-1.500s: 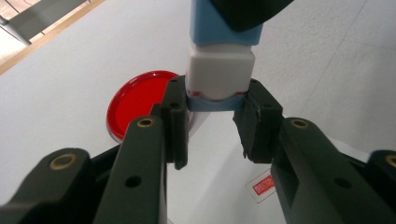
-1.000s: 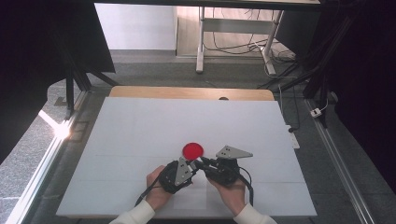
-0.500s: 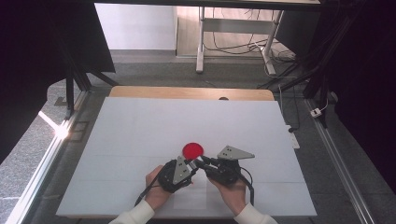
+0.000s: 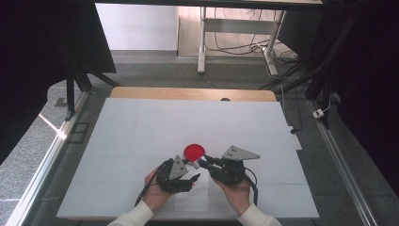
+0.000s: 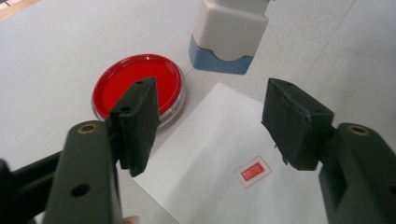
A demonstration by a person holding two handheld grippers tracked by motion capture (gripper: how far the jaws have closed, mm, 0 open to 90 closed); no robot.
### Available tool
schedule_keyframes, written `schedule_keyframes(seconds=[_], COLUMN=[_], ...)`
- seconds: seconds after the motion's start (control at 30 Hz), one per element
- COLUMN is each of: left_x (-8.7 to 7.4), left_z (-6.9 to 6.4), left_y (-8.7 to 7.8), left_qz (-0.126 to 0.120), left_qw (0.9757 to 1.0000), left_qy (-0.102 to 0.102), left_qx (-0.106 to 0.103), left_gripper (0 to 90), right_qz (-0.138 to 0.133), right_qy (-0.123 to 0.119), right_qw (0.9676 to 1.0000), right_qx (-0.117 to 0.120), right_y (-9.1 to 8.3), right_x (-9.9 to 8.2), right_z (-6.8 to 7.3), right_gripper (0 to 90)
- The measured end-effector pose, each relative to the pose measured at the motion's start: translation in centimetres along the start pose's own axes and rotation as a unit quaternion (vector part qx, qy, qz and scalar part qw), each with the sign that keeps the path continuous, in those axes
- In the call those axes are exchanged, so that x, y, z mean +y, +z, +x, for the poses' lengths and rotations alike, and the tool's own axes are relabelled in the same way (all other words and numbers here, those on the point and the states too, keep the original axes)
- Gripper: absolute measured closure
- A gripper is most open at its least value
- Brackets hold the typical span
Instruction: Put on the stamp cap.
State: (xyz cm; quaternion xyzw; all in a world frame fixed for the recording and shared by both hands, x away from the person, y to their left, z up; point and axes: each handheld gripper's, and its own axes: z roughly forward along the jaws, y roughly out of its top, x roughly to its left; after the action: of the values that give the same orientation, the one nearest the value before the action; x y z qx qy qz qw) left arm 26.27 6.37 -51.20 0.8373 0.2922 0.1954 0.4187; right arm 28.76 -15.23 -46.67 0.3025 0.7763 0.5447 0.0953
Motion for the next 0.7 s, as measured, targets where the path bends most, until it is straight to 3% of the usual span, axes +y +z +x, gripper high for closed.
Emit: schedule_keyframes(seconds=[0.27, 0.7], left_x=[-0.5, -2.9], left_z=[0.9, 3.2], left_y=[-1.5, -5.2], left_qz=[0.006, 0.02], left_qw=[0.9995, 0.9986], left_qy=[-0.025, -0.048], left_qx=[-0.02, 0.009], left_gripper=[32.7, 32.2], right_qz=[-0.004, -0.005], right_qy=[-0.008, -0.03], right_qw=[0.9999, 0.9993], right_qx=[-0.009, -0.02], right_y=[-0.5, -1.3], right_x=[0.1, 0.5], right_z=[-0.8, -1.9], right_gripper=[75.0, 75.0])
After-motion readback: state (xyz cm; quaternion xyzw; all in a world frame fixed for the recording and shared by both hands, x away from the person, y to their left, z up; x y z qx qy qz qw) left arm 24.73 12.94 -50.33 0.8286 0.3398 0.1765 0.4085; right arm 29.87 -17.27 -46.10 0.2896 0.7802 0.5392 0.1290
